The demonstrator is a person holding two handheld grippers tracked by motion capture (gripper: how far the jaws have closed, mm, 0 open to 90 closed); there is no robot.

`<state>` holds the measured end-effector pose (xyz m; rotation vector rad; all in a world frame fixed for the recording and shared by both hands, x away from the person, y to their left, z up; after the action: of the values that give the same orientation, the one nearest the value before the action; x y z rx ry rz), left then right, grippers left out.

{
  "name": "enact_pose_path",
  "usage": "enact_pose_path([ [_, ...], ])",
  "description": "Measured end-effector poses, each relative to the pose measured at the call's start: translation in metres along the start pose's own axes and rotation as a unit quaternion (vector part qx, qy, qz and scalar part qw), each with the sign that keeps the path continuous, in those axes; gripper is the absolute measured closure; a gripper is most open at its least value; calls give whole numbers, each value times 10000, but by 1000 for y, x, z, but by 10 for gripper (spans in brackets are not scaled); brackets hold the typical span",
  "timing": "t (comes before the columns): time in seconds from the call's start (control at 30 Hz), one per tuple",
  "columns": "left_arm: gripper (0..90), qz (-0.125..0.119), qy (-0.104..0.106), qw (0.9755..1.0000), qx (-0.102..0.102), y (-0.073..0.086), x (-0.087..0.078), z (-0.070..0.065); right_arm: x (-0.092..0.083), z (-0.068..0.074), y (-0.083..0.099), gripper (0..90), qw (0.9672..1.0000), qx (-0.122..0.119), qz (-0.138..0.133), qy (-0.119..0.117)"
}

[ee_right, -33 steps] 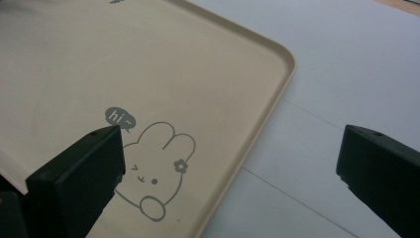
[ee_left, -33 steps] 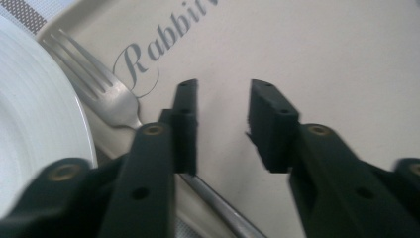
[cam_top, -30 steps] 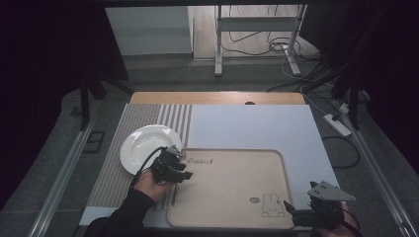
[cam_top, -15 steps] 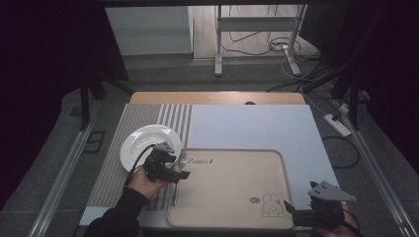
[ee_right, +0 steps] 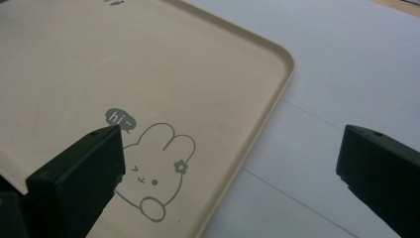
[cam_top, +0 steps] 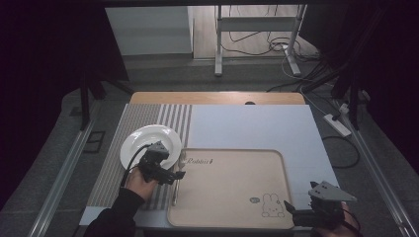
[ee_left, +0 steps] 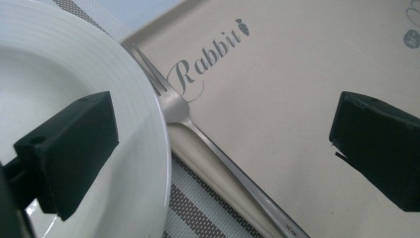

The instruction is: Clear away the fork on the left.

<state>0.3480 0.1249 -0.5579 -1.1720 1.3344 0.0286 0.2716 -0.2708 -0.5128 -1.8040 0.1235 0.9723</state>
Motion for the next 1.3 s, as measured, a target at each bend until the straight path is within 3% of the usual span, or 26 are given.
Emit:
enact_pose_path([
  [0.77, 0, -664, 145, 9974, -246, 18, -32, 6, 1, 1, 0, 0, 10000, -14, 51, 7],
  [1.07, 0, -645, 115, 9965, -512, 38, -47, 7, 1, 1, 0, 0, 10000, -21, 63, 43],
  [1.3, 0, -610, -1, 9966, -554, 49, -56, 5, 1, 0, 0, 0, 10000, -5, 70, 46],
])
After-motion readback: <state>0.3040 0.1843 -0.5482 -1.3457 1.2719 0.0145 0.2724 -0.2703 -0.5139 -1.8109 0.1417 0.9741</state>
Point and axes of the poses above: each handheld gripper's, and its own axes: x roughly forward along the jaws, y roughly out of its underside, z roughly to its left, the point moved 9 cm from there along x, roughly forward along the jaws, and after that the axes turned 3 degrees about z, right-handed, at the moved point
